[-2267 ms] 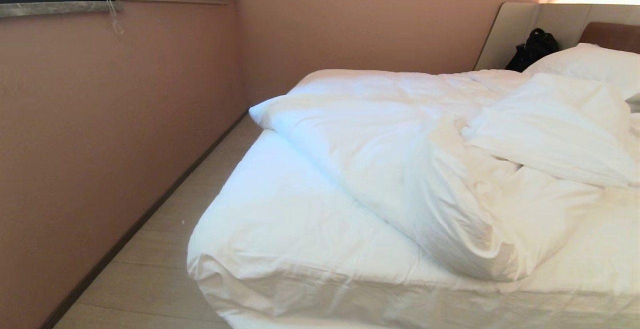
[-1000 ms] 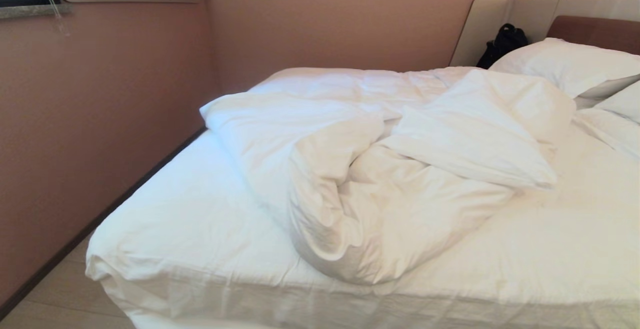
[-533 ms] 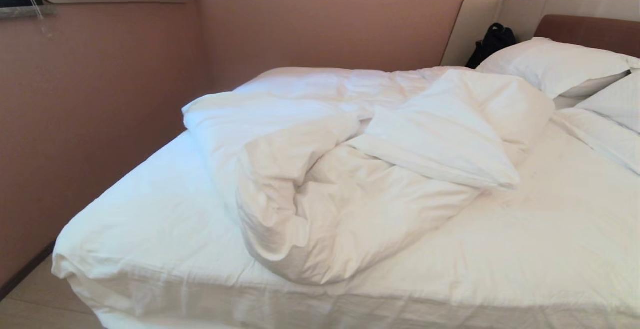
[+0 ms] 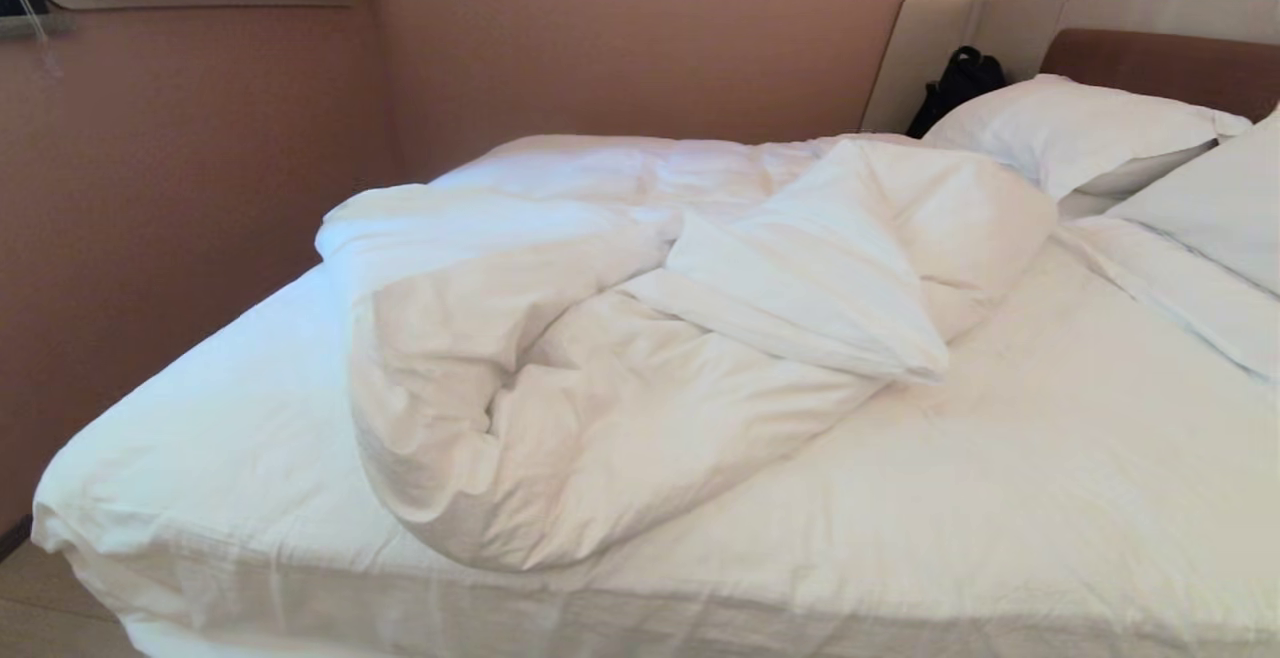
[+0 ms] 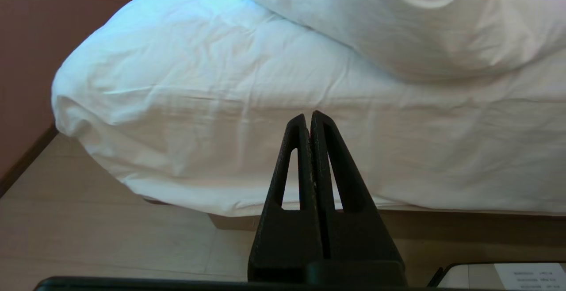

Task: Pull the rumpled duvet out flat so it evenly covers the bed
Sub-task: Hold the folded corner of the quilt

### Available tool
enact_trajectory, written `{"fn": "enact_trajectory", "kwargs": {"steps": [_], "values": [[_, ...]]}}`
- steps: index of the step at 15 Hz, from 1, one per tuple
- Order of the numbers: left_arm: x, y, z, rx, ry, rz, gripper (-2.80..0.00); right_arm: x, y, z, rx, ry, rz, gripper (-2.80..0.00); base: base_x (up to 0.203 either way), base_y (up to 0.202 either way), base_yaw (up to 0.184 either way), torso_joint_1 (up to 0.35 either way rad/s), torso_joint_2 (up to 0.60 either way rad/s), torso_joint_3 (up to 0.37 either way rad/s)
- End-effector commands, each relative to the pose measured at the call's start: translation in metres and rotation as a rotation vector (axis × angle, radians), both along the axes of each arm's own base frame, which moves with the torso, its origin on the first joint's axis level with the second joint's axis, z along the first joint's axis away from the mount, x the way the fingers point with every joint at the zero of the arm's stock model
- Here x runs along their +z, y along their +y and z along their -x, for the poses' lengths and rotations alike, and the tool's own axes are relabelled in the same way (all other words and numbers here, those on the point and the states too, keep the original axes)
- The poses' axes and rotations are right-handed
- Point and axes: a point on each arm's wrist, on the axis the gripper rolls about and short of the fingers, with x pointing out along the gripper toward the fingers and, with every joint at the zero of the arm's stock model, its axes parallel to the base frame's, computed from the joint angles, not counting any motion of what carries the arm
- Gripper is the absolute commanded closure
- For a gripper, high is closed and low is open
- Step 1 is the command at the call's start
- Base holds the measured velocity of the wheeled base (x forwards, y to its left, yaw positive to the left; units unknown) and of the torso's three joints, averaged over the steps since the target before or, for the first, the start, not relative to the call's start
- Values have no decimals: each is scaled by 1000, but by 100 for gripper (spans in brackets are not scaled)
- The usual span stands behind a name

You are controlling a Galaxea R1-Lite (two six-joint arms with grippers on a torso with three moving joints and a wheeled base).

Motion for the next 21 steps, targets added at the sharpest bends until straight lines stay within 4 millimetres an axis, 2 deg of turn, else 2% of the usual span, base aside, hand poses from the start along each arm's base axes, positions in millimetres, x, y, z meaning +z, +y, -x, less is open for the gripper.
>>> {"fn": "enact_trajectory", "kwargs": {"steps": [1,10,21], "values": [[0,0,0,0,2,0,0,0,0,0,0,3,1,0,0,-198,-5,2,-2,3],[0,0,0,-1,2,2,0,0,0,0,0,1,1,0,0,-183,0,2,1,3],[0,0,0,0,1,-3,0,0,0,0,0,2,1,0,0,-6,0,1,0,0]]}}
